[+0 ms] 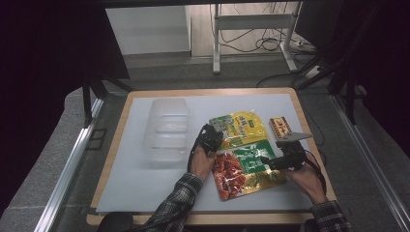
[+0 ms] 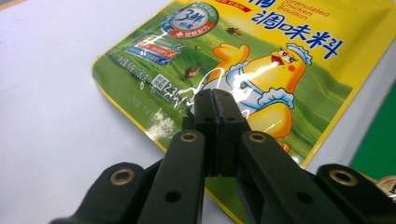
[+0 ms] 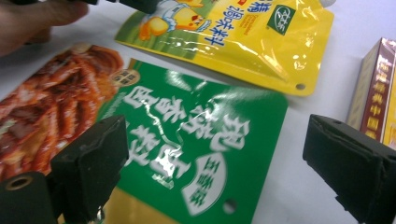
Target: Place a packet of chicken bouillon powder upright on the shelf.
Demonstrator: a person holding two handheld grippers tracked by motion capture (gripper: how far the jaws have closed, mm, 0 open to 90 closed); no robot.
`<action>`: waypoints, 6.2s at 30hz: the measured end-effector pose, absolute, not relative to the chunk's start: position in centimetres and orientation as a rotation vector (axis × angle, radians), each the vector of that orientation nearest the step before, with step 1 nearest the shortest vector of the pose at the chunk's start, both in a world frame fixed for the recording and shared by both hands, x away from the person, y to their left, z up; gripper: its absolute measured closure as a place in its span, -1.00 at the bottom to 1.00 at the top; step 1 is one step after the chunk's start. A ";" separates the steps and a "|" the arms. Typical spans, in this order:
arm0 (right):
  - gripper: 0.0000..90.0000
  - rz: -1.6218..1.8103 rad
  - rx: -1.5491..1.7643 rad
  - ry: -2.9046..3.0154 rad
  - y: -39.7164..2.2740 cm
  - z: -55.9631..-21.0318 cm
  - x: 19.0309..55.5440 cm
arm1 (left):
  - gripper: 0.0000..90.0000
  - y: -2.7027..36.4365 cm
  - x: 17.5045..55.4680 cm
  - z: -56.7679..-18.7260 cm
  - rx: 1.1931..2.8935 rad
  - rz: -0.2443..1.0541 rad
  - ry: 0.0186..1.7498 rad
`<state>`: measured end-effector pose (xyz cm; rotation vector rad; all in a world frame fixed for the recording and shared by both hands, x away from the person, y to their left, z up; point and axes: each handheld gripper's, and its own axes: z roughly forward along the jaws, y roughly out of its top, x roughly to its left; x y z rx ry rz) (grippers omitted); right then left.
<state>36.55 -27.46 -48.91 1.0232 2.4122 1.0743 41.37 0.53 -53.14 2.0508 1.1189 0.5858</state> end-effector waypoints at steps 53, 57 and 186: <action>-0.93 1.133 1.258 2.536 -25.5 -51.9 46.4 | 1.00 0.9 41.4 -53.6 2.043 0.580 1.170; -0.93 1.155 1.271 2.540 -25.3 -51.9 46.8 | 1.00 0.9 41.4 -53.6 2.047 0.582 1.169; 0.98 1.250 0.735 2.512 -15.4 -34.7 46.4 | -1.00 11.9 23.6 -50.3 2.000 0.439 0.877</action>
